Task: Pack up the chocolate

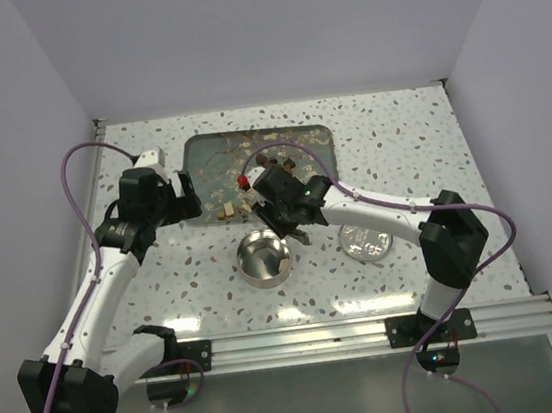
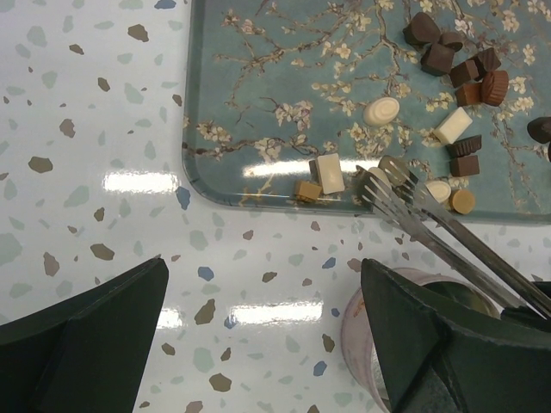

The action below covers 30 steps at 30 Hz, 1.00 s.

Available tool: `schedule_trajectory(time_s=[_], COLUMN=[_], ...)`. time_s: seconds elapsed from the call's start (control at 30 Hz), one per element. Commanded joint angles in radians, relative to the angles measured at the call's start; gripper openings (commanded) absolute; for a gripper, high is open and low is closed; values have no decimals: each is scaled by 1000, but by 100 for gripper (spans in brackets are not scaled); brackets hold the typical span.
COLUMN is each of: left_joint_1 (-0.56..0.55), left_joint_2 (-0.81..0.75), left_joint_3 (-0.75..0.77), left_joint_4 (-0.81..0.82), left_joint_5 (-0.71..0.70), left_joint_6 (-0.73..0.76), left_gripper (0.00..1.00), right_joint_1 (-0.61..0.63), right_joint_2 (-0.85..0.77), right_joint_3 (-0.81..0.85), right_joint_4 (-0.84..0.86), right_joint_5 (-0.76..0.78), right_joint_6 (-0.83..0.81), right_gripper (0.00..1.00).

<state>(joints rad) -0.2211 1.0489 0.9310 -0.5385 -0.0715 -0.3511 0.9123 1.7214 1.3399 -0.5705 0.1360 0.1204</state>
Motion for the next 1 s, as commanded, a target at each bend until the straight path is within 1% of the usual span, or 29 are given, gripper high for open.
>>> schedule_trajectory(time_s=[0.0, 0.27, 0.57, 0.63, 0.77, 0.97], left_joint_1=[0, 2, 0, 2, 0, 2], left_joint_2=[-1, -13, -13, -10, 2, 13], left_joint_3=[-6, 2, -6, -11, -15, -26], left_joint_4=[43, 45, 60, 64, 77, 100], left_joint_5=[9, 4, 18, 22, 35, 41], left_joint_6=[15, 11, 8, 4, 1, -2], left_gripper=[100, 100, 100, 100, 100, 100], right_joint_1=[-1, -1, -3, 0, 22, 80], right_joint_2=[1, -29, -181, -216, -353, -529], right_joint_3=[18, 94, 125, 110, 55, -62], right_joint_4=[0, -29, -107, -129, -210, -331], right_joint_5=[7, 46, 66, 48, 24, 27], right_joint_6=[-11, -34, -16, 2, 36, 136], right_gripper=[34, 33, 33, 32, 32, 31])
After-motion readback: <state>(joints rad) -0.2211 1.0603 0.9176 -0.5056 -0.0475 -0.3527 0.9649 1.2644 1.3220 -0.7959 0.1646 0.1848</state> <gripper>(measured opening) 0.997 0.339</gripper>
